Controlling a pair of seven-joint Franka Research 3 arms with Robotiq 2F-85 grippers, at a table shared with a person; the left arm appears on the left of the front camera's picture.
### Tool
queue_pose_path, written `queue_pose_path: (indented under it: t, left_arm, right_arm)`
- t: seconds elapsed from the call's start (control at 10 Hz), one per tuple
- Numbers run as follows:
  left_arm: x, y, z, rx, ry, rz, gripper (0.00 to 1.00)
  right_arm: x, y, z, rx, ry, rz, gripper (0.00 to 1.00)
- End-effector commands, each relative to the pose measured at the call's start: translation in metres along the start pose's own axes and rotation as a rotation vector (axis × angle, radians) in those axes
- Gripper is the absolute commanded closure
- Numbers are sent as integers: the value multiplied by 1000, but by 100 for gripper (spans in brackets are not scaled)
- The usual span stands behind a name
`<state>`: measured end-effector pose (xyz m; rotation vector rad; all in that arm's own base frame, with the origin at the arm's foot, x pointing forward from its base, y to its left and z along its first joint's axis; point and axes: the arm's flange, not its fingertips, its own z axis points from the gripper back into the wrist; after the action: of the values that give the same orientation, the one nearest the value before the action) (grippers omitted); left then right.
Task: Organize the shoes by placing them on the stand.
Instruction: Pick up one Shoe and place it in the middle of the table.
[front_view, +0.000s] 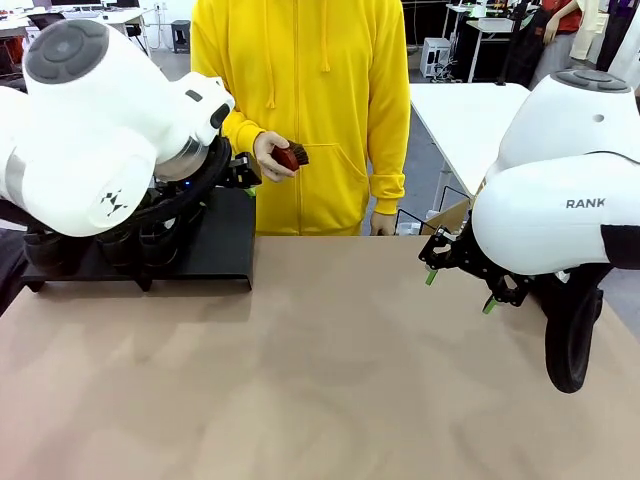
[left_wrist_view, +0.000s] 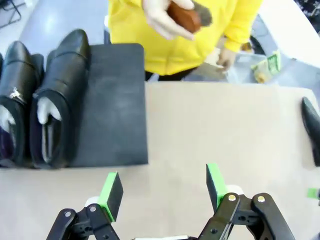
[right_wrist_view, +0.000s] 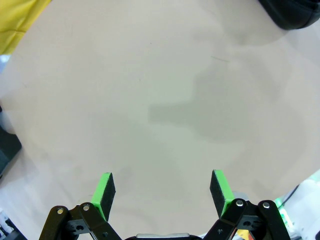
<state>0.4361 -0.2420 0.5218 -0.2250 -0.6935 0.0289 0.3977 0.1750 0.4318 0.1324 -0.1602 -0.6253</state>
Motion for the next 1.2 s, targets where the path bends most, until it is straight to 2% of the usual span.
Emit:
queue_pose_path:
  t: [0.0, 0.3, 0.4, 0.5, 0.7, 0.8, 1.0, 1.1]
  left_arm:
    - [-8, 7, 28, -1, 139, 61, 13]
    - [-42, -15, 52, -76, 467, 157, 13]
    - [-53, -17, 56, -110, 506, 178, 13]
    - [-64, -19, 58, -115, 527, 181, 13]
    - [-77, -22, 59, -150, 586, 153, 13]
    - [-77, -19, 55, -153, 591, 160, 13]
    - [-73, -10, 46, -160, 596, 189, 13]
    - [-70, -4, 44, -156, 603, 211, 13]
  right_arm:
    - [3, -1, 2, 12, 1, 20, 0]
    - [3, -1, 2, 12, 1, 20, 0]
    - [0, 0, 0, 0, 0, 0, 0]
    - [17, -5, 3, -12, 3, 114, 0]
    - [58, -22, 13, -8, 12, 244, 0]
    - [69, -28, 17, 27, 8, 381, 0]
    - [100, -38, 14, 1, -24, 652, 0]
    - [116, -43, 11, 5, 4, 667, 0]
